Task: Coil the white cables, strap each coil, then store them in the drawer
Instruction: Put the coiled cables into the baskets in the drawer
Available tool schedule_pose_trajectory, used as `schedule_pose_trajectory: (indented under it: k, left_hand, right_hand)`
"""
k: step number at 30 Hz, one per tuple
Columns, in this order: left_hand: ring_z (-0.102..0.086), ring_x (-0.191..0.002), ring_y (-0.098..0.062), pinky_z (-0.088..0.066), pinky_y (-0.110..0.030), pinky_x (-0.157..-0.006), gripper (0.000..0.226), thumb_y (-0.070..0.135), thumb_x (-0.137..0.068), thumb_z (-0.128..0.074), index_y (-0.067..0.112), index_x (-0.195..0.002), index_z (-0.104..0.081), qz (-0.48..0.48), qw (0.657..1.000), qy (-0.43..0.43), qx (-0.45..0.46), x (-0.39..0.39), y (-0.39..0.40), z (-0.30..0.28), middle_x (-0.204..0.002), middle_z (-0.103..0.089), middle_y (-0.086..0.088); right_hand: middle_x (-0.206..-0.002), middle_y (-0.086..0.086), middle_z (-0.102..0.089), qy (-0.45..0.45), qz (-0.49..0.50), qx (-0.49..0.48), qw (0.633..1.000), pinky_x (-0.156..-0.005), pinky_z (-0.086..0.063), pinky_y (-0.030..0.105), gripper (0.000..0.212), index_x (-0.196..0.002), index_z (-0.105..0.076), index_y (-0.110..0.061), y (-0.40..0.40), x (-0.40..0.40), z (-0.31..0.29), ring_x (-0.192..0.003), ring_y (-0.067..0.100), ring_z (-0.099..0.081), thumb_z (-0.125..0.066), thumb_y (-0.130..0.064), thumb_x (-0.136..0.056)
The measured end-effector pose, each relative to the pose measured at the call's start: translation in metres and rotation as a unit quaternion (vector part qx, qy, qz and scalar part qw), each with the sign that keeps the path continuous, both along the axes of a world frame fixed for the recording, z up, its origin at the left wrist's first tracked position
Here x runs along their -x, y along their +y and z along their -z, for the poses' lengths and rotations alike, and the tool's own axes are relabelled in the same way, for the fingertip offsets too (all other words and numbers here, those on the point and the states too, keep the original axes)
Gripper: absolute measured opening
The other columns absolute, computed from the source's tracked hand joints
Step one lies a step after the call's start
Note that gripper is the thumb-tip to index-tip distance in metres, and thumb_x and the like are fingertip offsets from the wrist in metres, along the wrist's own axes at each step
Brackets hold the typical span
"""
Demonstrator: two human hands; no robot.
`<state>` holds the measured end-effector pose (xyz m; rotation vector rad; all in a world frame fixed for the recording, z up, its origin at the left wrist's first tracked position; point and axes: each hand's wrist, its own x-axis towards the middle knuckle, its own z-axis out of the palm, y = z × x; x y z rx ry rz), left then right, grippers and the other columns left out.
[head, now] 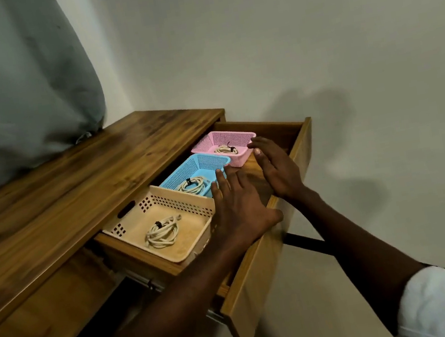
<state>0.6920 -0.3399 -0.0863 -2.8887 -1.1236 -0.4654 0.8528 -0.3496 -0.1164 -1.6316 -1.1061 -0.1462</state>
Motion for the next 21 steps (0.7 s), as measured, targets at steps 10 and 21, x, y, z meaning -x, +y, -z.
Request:
schedule_pose_trajectory:
  k: [10, 21]
  left_hand:
    - [0.013, -0.155, -0.038, 0.003, -0.054, -0.123, 0.143, 0.093, -0.061, -0.055, 0.007, -0.161, 0.0, -0.083, 0.996, 0.022, -0.038, 0.041, 0.12, -0.012, -0.169, 0.01, -0.021]
    - [0.001, -0.155, -0.043, -0.002, -0.054, -0.124, 0.135, 0.081, -0.067, -0.069, 0.0, -0.159, -0.01, -0.218, 0.973, 0.059, -0.053, 0.074, 0.227, -0.026, -0.166, -0.004, -0.029]
  right_hand:
    - [-0.157, -0.005, -0.05, -0.049, -0.035, 0.003, 0.998, -0.118, -0.038, 0.046, 0.051, -0.148, -0.054, -0.027, 0.129, 0.037, -0.008, -0.148, 0.016, -0.04, -0.027, -0.048, -0.11]
    - [-0.171, -0.01, -0.022, -0.13, -0.027, 0.092, 0.987, -0.121, -0.018, 0.053, 0.054, -0.159, -0.03, -0.039, 0.274, 0.076, -0.016, -0.159, 0.018, -0.015, -0.015, -0.055, -0.109]
